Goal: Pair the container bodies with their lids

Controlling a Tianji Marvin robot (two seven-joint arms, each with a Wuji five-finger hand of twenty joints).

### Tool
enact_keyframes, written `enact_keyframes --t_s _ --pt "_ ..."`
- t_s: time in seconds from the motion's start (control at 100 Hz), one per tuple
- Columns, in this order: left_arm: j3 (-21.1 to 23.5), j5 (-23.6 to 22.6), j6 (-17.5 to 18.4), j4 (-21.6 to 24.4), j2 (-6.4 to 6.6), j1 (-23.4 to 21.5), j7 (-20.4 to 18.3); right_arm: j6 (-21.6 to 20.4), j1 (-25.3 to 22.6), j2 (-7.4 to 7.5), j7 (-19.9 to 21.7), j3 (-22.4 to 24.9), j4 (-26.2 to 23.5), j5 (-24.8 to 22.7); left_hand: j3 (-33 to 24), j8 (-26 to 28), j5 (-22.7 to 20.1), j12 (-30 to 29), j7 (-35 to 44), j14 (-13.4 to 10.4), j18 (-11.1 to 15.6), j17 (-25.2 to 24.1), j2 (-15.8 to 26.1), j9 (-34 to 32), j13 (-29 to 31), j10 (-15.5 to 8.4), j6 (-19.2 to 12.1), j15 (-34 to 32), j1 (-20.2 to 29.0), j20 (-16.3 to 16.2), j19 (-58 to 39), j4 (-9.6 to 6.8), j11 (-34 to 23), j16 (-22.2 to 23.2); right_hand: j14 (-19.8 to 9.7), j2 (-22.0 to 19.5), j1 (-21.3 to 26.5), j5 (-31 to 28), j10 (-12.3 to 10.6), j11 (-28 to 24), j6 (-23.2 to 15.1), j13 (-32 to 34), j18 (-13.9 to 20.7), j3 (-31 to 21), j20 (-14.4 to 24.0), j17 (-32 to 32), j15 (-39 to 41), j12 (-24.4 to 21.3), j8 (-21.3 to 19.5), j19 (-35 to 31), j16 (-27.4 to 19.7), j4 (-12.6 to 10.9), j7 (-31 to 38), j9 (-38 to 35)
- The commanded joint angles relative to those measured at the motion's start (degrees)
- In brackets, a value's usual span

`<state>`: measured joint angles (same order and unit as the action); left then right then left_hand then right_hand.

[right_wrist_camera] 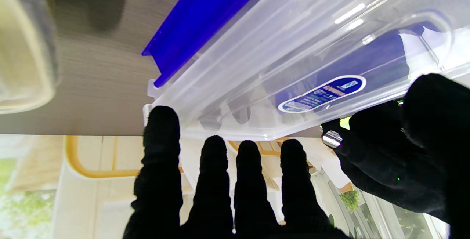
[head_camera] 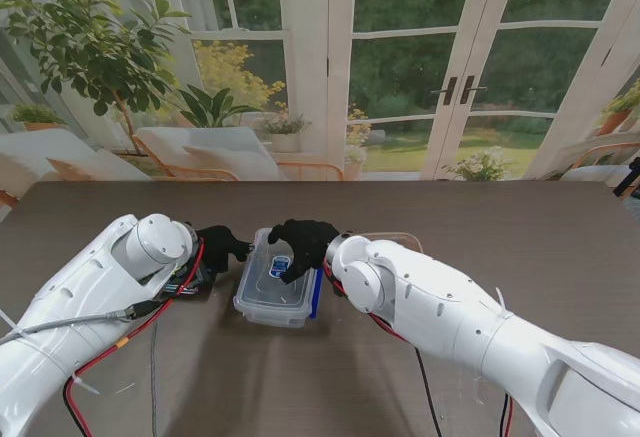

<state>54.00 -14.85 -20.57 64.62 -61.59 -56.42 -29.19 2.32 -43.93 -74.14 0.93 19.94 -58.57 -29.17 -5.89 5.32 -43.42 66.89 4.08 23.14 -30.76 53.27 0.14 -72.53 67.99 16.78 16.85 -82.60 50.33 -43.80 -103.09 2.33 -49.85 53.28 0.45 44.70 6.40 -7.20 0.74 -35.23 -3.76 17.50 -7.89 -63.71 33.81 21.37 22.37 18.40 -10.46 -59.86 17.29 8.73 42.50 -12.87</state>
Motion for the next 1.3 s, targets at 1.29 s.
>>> enact_keyframes --t_s 1.29 --pt "-5.51 9.65 -3.88 -8.62 -3.84 4.49 1.77 -0.53 -1.38 -0.51 2.11 -0.95 1.93 0.99 6.92 -3.50 19.37 -0.55 -4.90 5.81 -1.17 -4.85 2.99 7.31 -4.01 6.35 -16.41 2.25 -0.50 -4.97 0.67 0.02 3.68 1.39 1.43 -0.54 0.82 2.35 -0.71 -0.37 -0.40 2.55 6.20 0.74 -6.13 -23.27 1.52 0.54 -0.40 17.90 1.27 0.76 0.44 0.64"
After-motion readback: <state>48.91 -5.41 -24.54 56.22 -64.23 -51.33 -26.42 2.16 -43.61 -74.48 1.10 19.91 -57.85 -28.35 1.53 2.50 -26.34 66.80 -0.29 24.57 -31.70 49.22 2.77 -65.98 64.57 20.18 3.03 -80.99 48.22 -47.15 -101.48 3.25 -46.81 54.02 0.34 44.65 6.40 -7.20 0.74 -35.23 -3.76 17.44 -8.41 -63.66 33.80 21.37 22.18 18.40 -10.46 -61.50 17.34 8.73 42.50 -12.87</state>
